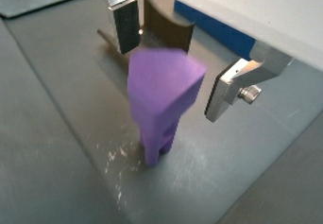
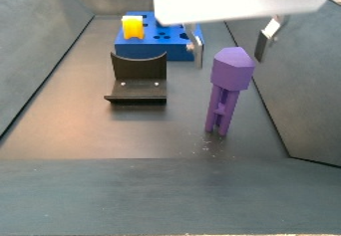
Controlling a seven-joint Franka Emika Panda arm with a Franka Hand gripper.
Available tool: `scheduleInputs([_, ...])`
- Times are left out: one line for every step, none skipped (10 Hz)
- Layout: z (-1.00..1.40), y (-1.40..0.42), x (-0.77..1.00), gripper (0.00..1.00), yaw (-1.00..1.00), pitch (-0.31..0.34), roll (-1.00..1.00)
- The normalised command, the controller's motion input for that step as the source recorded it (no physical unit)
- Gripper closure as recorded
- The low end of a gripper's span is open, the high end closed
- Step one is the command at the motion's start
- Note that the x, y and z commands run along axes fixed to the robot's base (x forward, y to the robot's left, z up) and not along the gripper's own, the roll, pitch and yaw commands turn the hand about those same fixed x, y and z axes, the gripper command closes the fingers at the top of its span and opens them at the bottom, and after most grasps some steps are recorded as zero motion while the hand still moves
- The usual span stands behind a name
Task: Pick up the 3 prong object. Move up. Move to above the board. Insert the 3 prong object.
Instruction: Pick up the 3 prong object.
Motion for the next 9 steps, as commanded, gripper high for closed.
scheduleInputs([-0.34, 0.24, -0.16, 0.0, 0.1, -0.01, 0.0])
scheduleInputs([0.0, 0.0, 0.0, 0.0, 0.0, 0.0, 0.01])
scheduleInputs([0.0, 0.0, 0.0, 0.0, 0.0, 0.0, 0.01])
scheduleInputs([0.0, 0.0, 0.0, 0.0, 0.0, 0.0, 0.0])
scheduleInputs([0.0, 0.0, 0.0, 1.0, 0.0, 0.0, 0.0])
scheduleInputs([0.0, 0.0, 0.0, 1.0, 0.0, 0.0, 0.0])
scheduleInputs([0.0, 0.0, 0.0, 1.0, 0.0, 0.0, 0.0])
scheduleInputs([0.0, 0.0, 0.0, 1.0, 0.0, 0.0, 0.0])
scheduleInputs([0.0, 0.0, 0.0, 1.0, 0.0, 0.0, 0.0])
